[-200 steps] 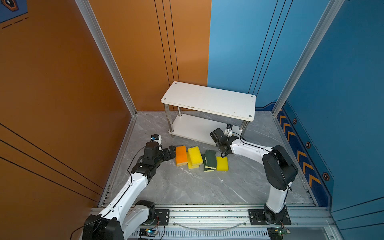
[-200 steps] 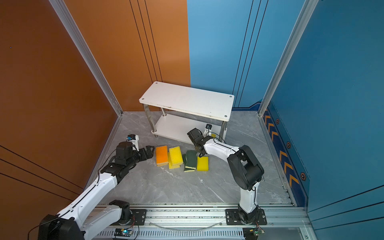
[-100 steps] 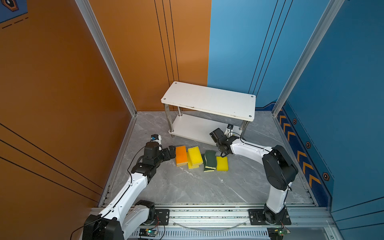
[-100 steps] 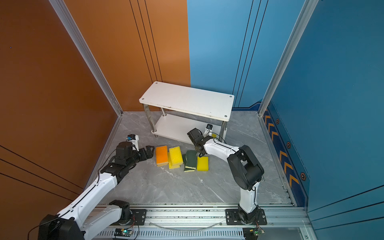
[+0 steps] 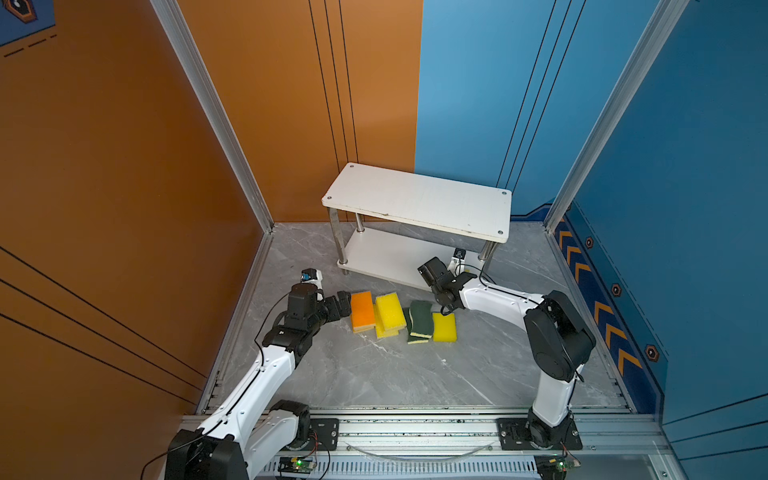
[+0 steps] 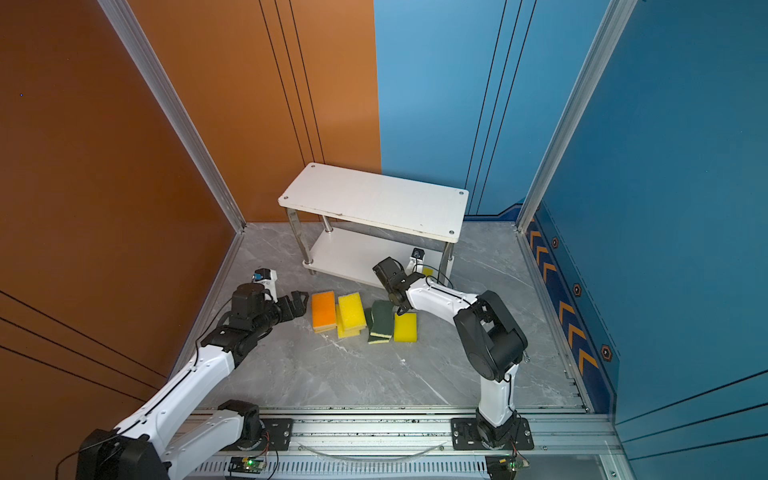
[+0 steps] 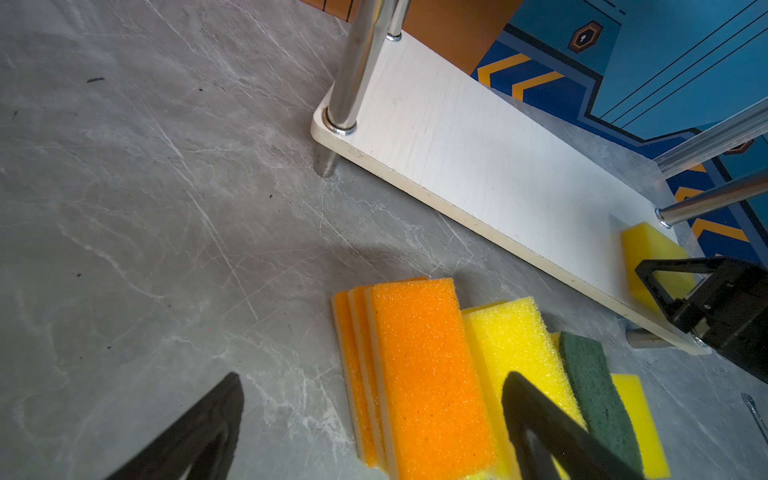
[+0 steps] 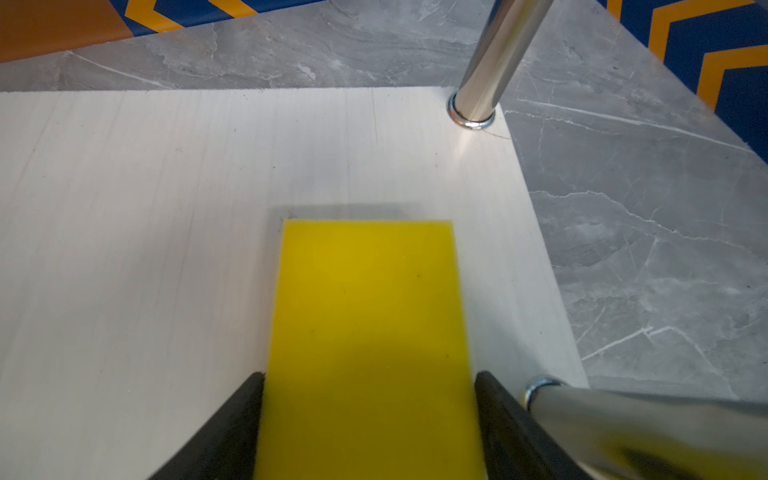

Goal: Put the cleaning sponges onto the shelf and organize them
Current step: 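Lower the sponge onto the lower shelf and open the right gripper, then withdraw the right gripper back toward the remaining sponges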

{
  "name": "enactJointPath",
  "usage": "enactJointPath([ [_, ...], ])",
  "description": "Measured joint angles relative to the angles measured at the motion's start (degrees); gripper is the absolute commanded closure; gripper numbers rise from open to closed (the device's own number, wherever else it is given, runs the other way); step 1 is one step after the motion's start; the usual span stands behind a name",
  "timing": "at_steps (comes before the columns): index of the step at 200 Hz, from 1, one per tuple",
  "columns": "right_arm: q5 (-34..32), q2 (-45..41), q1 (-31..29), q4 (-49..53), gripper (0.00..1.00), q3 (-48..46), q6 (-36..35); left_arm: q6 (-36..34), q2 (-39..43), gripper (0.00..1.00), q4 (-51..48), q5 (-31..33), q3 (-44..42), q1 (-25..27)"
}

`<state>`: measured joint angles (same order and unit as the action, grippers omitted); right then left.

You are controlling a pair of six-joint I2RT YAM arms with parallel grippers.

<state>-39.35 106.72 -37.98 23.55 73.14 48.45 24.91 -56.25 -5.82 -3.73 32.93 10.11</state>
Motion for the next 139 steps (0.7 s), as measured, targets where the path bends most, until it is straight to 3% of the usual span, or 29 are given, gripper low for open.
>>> enactJointPath([
  [139,-1.75,-4.52,-2.29,0.02,0.11,-1.53,-1.6,0.02,0.66,0.02,0.02,0.0,0.0,0.0],
])
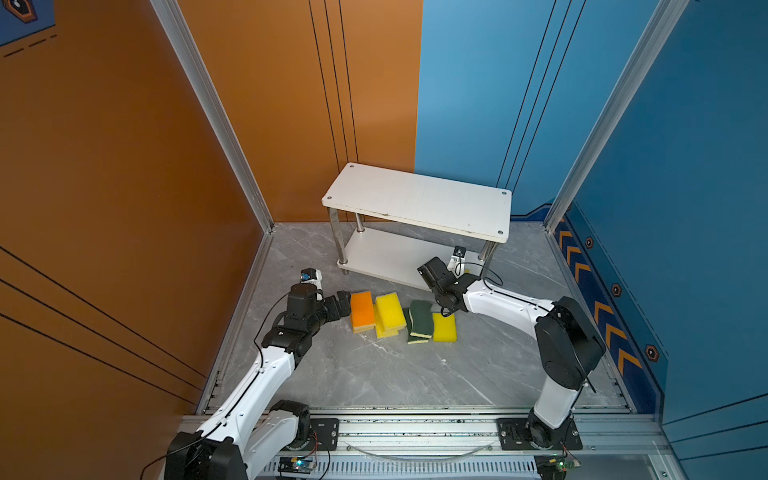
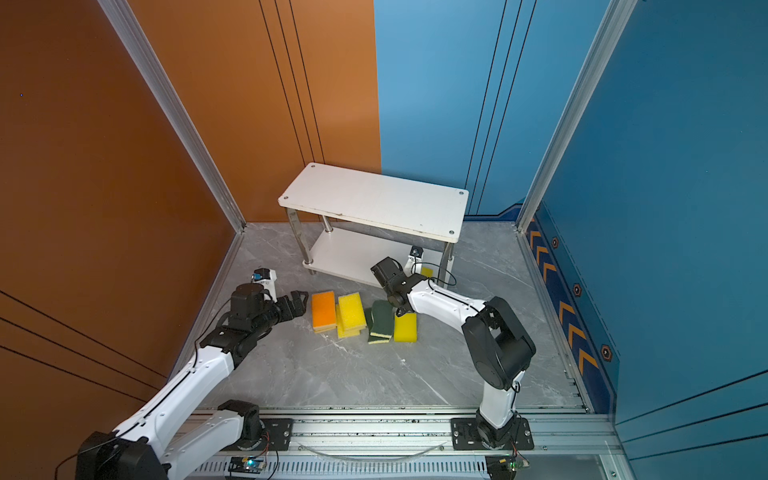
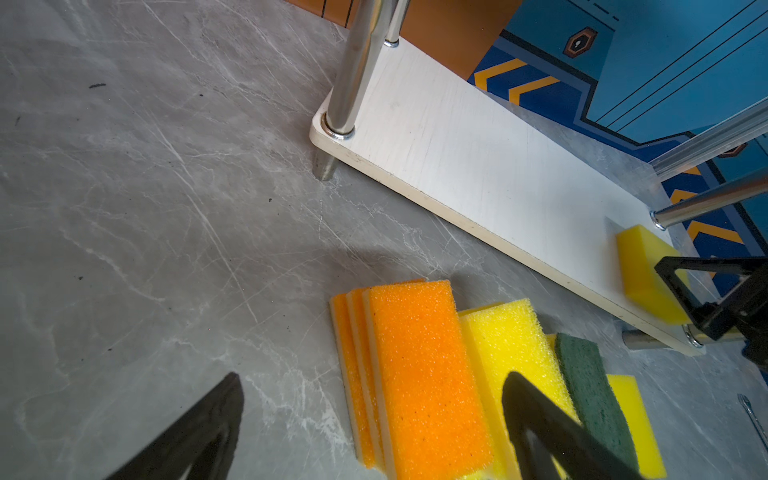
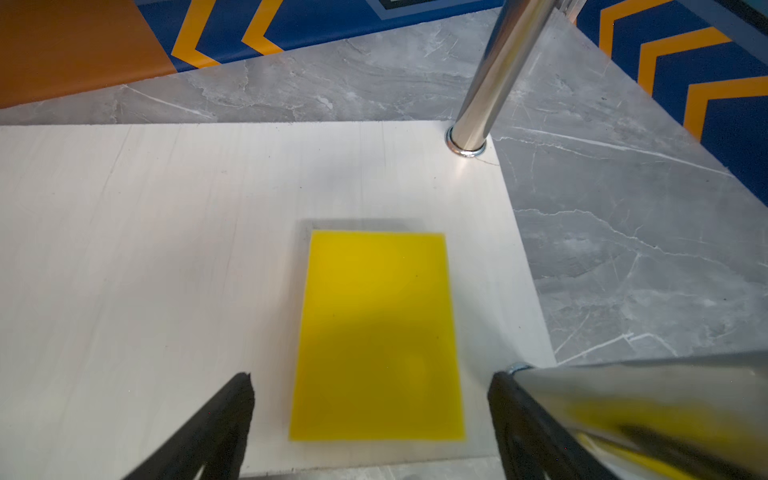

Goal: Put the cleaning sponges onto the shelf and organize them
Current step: 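Withdraw the right gripper back toward the remaining sponges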

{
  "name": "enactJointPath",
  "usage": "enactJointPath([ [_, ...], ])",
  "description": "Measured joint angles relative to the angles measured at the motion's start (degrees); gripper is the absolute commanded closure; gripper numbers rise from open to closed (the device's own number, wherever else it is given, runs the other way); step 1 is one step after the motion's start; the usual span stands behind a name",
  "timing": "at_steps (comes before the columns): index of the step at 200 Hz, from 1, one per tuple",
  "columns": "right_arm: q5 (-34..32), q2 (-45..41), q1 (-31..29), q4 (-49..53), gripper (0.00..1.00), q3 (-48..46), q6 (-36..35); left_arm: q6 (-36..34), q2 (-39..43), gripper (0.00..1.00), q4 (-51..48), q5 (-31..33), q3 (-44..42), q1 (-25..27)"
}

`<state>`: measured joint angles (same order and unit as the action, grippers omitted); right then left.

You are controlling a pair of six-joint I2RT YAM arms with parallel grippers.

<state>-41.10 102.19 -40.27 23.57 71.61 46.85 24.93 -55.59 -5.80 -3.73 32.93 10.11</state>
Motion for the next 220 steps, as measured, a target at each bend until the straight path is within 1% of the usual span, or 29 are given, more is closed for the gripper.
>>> enactJointPath([
  [41,-0.28,-4.76,-3.3,0.85,0.08,-3.58,-1.22,0.63,0.07,0.02,0.37,0.0,-0.17,0.02],
  [92,0.81,-13.42,-4.76,1.05,0.05,-9.16,-3.04,1.99,1.64,0.02,0.39,0.02,-0.9,0.66],
  [107,2.27,-15.76,-5.03,0.94,0.05,-11.41,-3.65,2.16,2.36,0.02,0.35,0.26,-1.05,2.05],
  [136,6.49,-18.71,-5.42,0.87,0.05,-15.89,-5.16,2.58,3.43,0.03,0.35,1.18,-1.05,6.45],
  [166,9.66,-18.95,-6.03,0.9,0.04,-19.41,-5.57,3.5,3.48,0.02,0.28,2.45,-1.05,9.94],
  [220,11.63,-18.95,-6.67,0.87,0.04,-23.65,-5.51,5.18,3.48,0.02,0.2,4.79,-1.05,14.6],
])
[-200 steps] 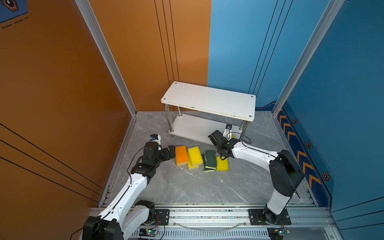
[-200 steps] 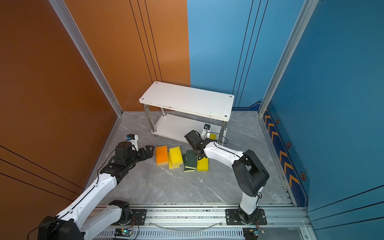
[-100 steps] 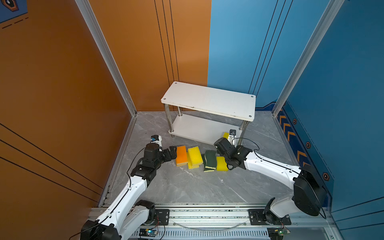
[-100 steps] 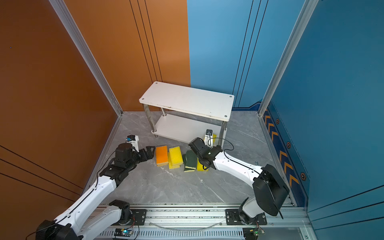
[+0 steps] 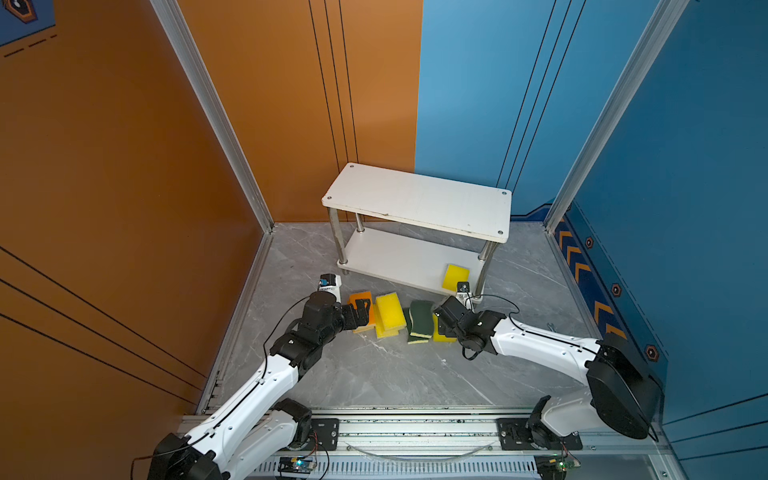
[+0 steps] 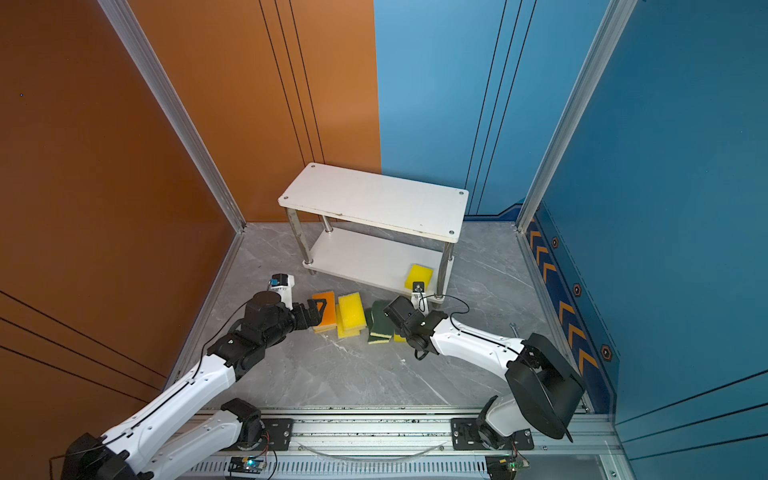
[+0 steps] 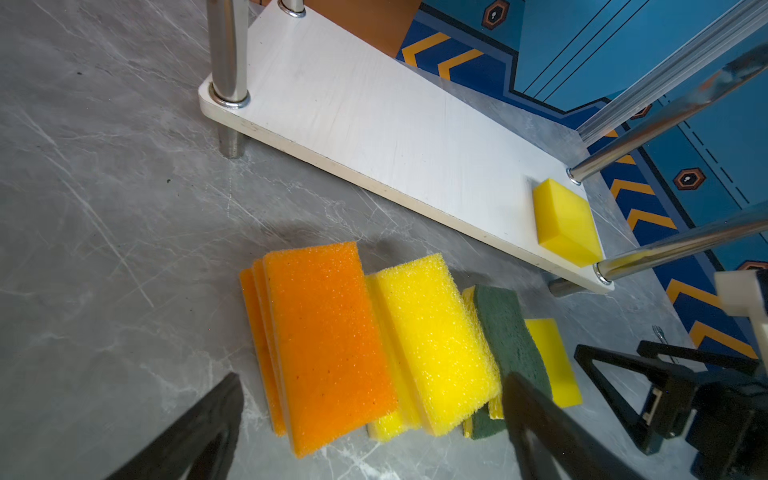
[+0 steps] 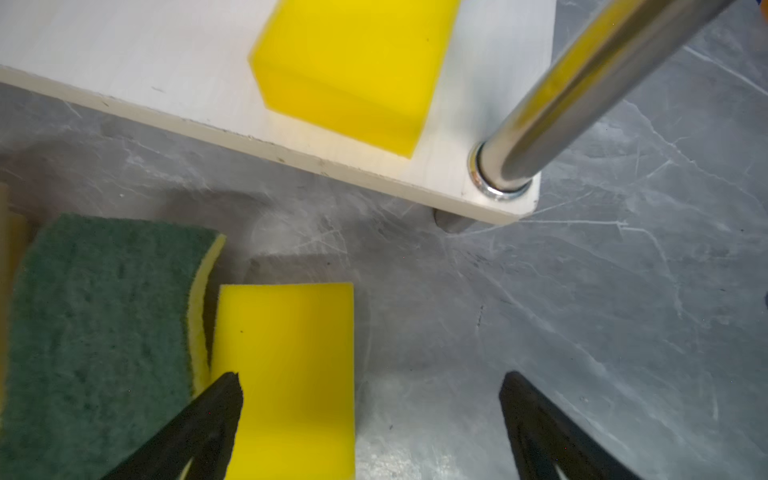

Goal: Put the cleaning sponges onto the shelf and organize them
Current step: 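Withdraw the right gripper back toward the remaining sponges, then lower the right gripper and close it on the second flat yellow sponge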

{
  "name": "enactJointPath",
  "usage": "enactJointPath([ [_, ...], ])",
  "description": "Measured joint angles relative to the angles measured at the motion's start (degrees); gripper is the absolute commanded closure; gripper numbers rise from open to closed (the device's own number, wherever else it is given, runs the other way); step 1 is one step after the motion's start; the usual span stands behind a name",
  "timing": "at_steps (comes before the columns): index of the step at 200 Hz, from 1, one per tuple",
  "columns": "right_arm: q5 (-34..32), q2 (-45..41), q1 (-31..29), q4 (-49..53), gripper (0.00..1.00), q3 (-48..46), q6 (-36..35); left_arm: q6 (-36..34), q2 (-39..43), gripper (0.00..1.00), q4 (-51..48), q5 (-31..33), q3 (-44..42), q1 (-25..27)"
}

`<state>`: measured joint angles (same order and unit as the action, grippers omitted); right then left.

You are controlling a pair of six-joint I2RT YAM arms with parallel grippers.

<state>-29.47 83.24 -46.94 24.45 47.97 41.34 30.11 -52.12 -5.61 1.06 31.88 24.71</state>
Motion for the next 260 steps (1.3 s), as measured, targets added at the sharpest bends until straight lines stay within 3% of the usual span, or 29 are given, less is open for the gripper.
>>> enactJointPath([
  [217,10.32,8.66,0.0,-7.8,0.07,-0.28,-2.19,0.85,-3.15,0.02,-0.44,3.48,0.94,2.25],
  [260,10.47,9.4,0.07,-8.63,0.15,-0.28,-2.16,0.85,-3.3,0.02,-0.44,3.5,0.94,2.25],
])
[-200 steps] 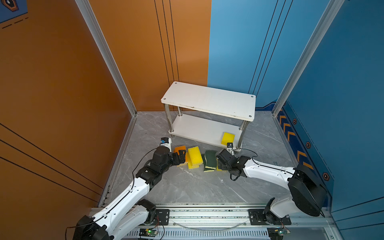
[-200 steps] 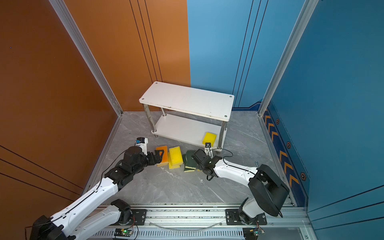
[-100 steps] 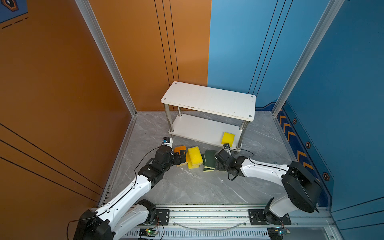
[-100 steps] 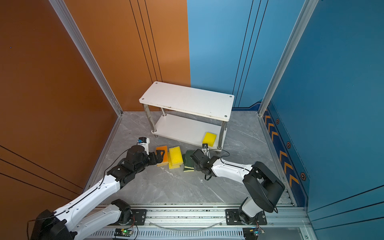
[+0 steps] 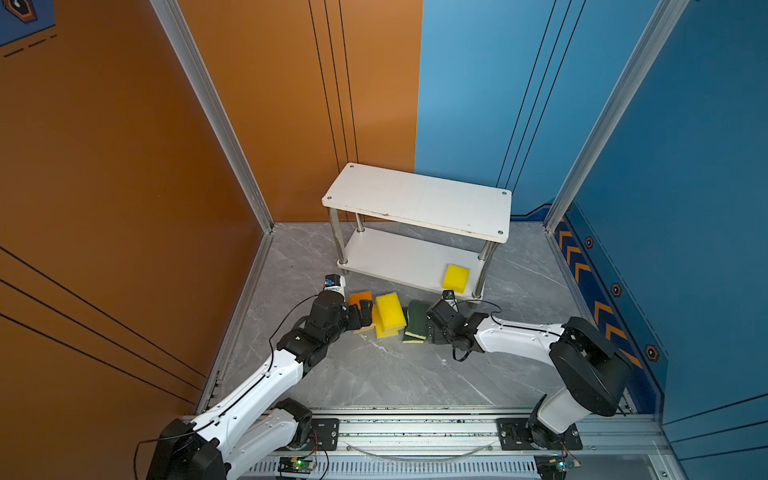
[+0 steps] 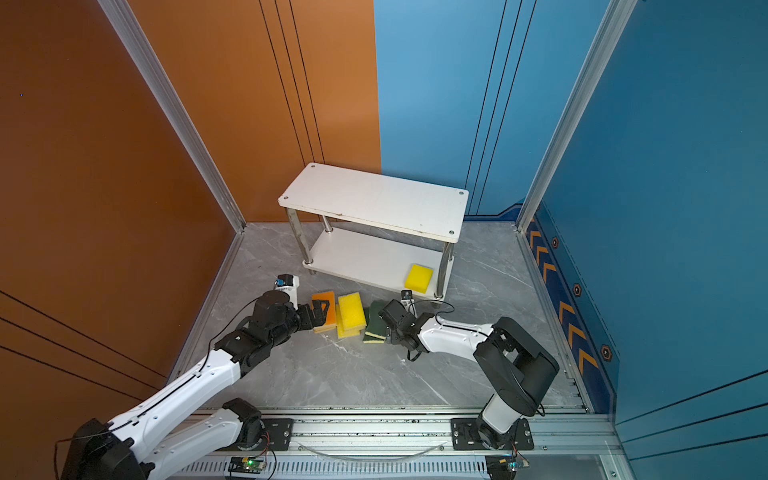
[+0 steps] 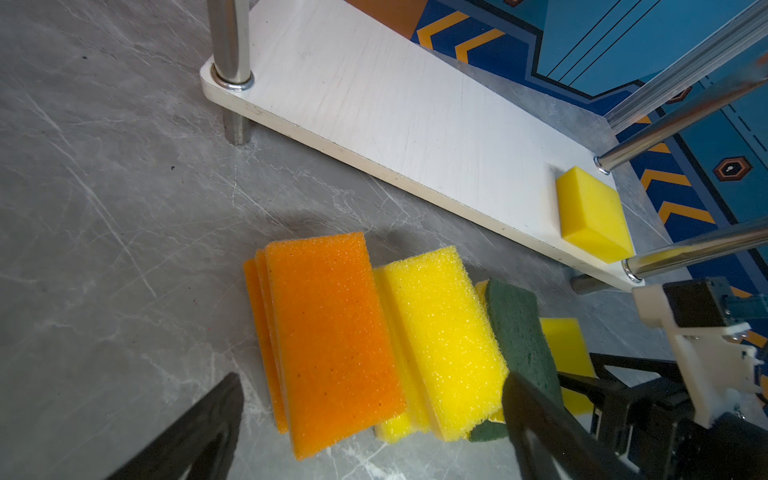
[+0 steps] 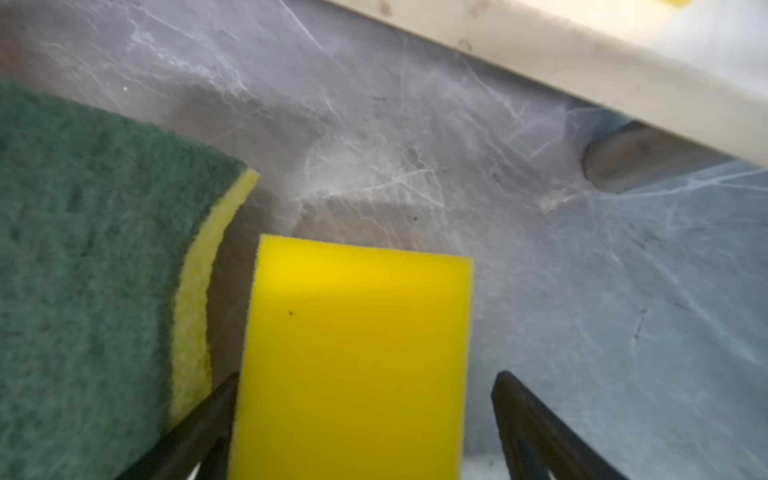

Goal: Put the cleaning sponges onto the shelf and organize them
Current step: 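Lower the right gripper and close it on the second flat yellow sponge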

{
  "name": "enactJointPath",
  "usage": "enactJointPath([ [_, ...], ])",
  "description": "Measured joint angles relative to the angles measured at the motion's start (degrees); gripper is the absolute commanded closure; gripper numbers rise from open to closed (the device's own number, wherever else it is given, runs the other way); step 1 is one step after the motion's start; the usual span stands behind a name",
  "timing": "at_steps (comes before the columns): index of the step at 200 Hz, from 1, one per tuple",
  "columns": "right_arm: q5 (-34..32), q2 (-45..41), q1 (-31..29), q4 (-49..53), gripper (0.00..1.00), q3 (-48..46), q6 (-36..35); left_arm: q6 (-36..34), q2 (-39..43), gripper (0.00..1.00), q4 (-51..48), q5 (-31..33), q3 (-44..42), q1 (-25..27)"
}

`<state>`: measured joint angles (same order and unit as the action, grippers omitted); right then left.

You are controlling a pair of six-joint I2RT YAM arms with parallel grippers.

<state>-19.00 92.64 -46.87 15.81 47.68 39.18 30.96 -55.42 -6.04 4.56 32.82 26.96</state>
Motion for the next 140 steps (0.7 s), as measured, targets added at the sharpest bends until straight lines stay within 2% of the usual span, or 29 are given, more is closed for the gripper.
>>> enactJointPath([
  [30,0.42,0.0,0.24,-0.02,0.23,0.0,0.11,-0.02,0.0,0.02,0.0,0.13,0.0,0.0],
  [140,1.01,-0.02,1.46,0.48,0.32,0.13,3.34,-0.02,0.02,0.02,0.0,0.17,0.0,0.02],
])
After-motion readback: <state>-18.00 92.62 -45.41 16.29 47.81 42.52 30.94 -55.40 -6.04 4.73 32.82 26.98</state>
